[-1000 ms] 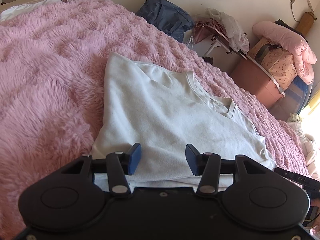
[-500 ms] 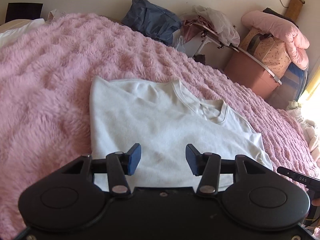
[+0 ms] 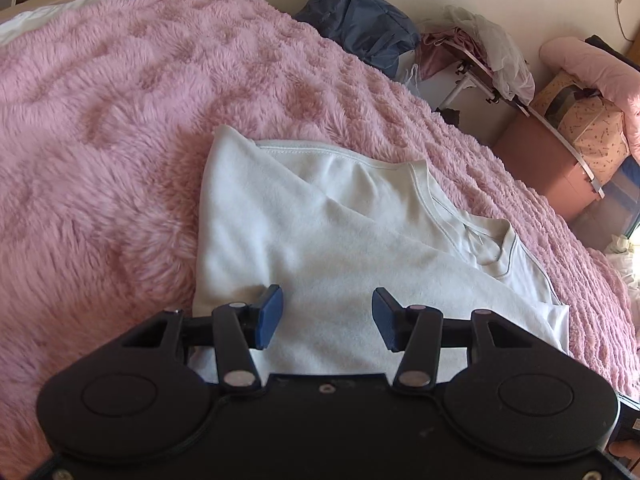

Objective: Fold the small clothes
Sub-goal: 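Move both grippers to the sweatshirt hem, then close the left gripper on the hem while the right gripper closes beside it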

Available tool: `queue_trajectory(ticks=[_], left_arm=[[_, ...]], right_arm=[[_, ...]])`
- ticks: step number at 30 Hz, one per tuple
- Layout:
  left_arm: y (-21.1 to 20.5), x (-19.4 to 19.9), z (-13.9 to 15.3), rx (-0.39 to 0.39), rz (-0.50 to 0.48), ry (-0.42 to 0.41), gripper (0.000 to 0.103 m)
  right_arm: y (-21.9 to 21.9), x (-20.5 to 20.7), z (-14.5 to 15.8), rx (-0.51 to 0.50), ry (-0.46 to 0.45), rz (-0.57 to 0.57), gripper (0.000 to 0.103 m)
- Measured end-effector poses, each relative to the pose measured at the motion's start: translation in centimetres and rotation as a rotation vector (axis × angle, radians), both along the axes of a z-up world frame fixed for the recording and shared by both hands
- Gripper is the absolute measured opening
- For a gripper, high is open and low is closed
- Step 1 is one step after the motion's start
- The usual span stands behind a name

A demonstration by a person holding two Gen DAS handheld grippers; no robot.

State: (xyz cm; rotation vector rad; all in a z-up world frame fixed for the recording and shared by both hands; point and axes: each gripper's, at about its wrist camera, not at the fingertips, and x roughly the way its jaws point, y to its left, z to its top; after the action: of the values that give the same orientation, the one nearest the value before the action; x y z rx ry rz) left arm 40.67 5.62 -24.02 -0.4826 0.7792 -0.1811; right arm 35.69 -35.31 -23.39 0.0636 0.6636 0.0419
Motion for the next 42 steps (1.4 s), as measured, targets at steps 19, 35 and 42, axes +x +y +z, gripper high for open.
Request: queue_trajectory(ticks=[19,35,42], left_arm=[[2.3,-17.2,11.8,0.118,-0.108,-0.043,0.053],[4.4,-37.5,7.7,0.169,-0.139,0.212,0.055],[5.0,-38.8,5.0,0.131,-0.168,0.331,0.055]], right_arm=[[0.8,-13.3,9.5,0.054,-0.012,0.121,0.022],[0.1,-32.0,7.0,-0.049,0.255,0.197,0.04],[-3.0,-34.4,5.8,-0.009,0.308,0.108,0.041]])
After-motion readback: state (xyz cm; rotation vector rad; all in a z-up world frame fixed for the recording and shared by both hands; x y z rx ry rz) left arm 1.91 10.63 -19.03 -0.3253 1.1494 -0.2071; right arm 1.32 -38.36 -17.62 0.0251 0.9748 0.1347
